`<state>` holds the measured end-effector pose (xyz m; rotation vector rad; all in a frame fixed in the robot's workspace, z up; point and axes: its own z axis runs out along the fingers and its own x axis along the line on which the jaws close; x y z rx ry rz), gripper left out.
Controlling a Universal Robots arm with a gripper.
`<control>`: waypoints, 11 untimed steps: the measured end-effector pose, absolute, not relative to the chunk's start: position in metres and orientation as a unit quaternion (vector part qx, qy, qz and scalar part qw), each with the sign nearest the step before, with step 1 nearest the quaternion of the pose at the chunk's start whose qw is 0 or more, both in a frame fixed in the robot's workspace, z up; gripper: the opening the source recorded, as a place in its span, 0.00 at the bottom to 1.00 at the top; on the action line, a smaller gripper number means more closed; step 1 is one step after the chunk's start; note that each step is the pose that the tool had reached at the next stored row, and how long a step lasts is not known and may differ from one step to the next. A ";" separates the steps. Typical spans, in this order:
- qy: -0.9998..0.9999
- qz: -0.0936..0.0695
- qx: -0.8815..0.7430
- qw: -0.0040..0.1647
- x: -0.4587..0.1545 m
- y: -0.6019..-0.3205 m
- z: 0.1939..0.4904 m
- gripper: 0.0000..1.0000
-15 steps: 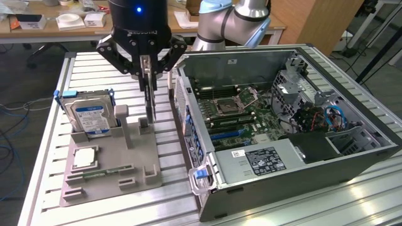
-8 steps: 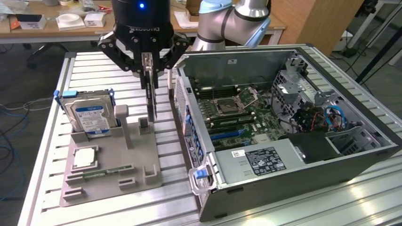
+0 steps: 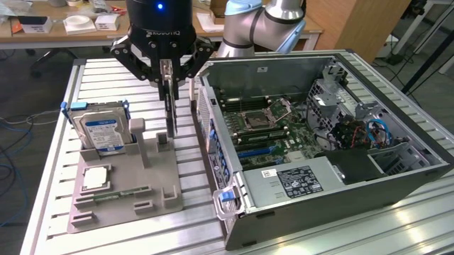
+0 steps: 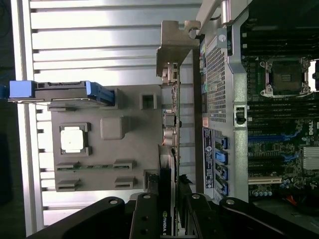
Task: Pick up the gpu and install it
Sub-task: 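Pick up the gpu and move the gpu toward the slot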
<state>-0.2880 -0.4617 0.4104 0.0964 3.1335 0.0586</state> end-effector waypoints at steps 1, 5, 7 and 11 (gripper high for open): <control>0.999 0.019 0.031 0.003 -0.288 -0.462 0.410 0.26; 0.999 0.019 0.031 0.003 -0.285 -0.462 0.411 0.26; 0.999 0.019 0.031 0.003 -0.282 -0.461 0.410 0.26; 0.999 0.019 0.031 0.003 -0.277 -0.460 0.410 0.26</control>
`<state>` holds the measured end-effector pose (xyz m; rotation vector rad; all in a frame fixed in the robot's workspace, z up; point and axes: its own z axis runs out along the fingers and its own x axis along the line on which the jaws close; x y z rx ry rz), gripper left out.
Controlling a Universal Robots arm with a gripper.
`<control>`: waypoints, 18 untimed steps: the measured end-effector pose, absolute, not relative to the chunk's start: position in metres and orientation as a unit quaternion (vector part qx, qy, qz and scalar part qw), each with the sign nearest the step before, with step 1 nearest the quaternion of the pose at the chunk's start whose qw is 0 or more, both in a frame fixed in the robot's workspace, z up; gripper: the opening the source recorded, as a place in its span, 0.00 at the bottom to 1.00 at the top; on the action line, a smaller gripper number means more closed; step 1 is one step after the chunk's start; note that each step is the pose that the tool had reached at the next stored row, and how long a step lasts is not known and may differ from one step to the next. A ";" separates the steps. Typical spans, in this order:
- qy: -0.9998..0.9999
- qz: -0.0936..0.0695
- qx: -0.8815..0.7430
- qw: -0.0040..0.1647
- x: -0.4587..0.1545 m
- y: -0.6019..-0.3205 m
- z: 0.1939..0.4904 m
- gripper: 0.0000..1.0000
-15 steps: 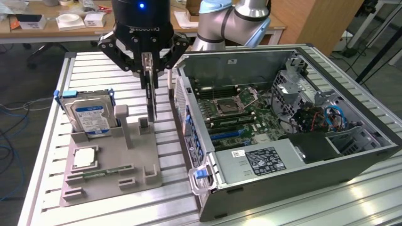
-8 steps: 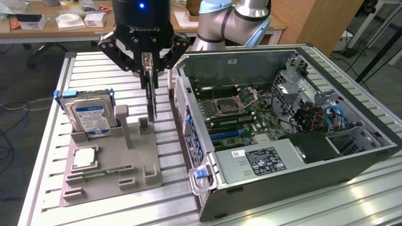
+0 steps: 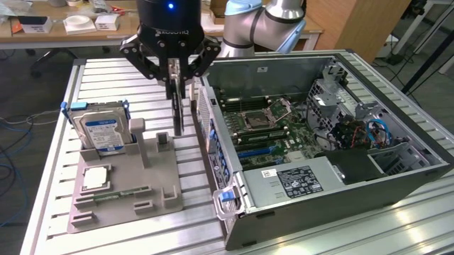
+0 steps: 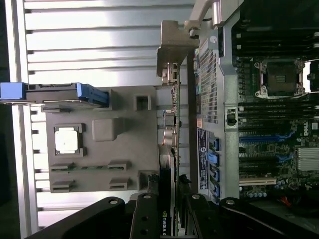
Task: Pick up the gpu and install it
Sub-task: 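Pick up the gpu and move the gpu toward the slot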
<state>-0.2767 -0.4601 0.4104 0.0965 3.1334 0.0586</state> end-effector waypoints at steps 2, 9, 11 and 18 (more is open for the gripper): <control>0.999 0.019 0.031 0.003 -0.275 -0.460 0.410 0.26; 0.999 0.019 0.031 0.003 -0.268 -0.458 0.410 0.26; 0.999 0.019 0.031 0.003 -0.264 -0.458 0.410 0.26; 0.999 0.019 0.031 0.003 -0.251 -0.456 0.410 0.26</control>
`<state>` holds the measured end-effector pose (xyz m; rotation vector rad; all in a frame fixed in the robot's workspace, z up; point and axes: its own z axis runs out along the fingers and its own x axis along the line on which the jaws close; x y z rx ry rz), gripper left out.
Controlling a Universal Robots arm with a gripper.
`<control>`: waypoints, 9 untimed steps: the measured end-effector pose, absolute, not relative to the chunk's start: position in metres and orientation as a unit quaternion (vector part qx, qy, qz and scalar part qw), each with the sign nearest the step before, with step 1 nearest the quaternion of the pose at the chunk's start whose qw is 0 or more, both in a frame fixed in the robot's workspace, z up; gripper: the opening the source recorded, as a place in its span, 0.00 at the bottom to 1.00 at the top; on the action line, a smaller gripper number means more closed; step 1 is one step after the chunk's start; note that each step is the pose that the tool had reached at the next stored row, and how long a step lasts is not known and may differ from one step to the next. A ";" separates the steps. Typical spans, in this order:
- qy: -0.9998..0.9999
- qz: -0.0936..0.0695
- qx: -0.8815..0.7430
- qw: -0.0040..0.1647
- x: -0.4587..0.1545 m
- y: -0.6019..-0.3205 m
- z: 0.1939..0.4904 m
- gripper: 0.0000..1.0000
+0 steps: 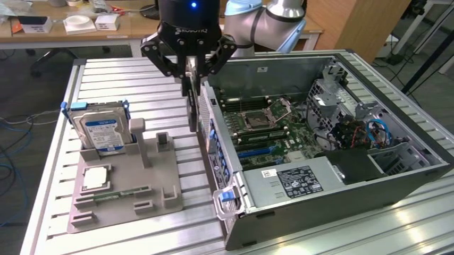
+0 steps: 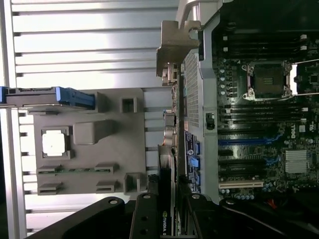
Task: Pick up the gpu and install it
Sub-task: 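Pick up the gpu and move the gpu toward the slot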
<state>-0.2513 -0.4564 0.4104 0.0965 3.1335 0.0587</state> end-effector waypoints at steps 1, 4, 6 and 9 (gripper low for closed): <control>0.999 0.019 0.031 0.003 -0.249 -0.456 0.410 0.26; 0.999 0.019 0.031 0.003 -0.243 -0.456 0.410 0.26; 0.999 0.019 0.031 0.003 -0.241 -0.456 0.410 0.26; 0.999 0.019 0.031 0.003 -0.236 -0.455 0.410 0.26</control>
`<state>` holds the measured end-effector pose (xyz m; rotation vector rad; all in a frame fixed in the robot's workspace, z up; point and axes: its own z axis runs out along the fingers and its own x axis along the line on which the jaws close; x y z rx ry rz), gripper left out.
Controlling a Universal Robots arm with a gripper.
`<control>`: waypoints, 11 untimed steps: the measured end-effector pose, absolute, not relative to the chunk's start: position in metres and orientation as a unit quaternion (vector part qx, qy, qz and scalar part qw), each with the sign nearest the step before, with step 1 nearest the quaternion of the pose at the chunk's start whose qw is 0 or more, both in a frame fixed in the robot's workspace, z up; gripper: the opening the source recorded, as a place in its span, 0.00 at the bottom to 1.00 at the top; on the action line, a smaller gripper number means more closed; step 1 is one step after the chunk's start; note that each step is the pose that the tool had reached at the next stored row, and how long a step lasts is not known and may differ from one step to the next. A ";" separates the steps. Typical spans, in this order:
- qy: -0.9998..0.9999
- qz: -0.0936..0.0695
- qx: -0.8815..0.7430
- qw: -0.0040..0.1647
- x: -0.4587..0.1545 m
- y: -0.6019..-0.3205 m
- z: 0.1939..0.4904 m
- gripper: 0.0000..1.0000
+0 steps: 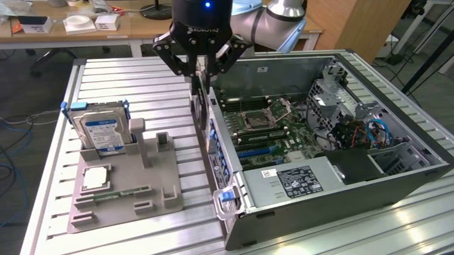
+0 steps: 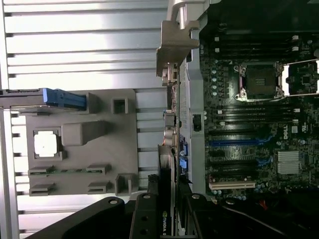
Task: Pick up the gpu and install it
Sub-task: 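Pick up the gpu and move the gpu toward the slot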
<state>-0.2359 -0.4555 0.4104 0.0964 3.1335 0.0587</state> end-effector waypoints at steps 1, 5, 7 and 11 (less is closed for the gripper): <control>0.999 0.019 0.031 0.003 -0.234 -0.455 0.410 0.26; 0.999 0.019 0.031 0.003 -0.227 -0.455 0.410 0.26; 0.999 0.019 0.031 0.003 -0.226 -0.455 0.410 0.26; 0.999 0.019 0.031 0.003 -0.223 -0.455 0.410 0.26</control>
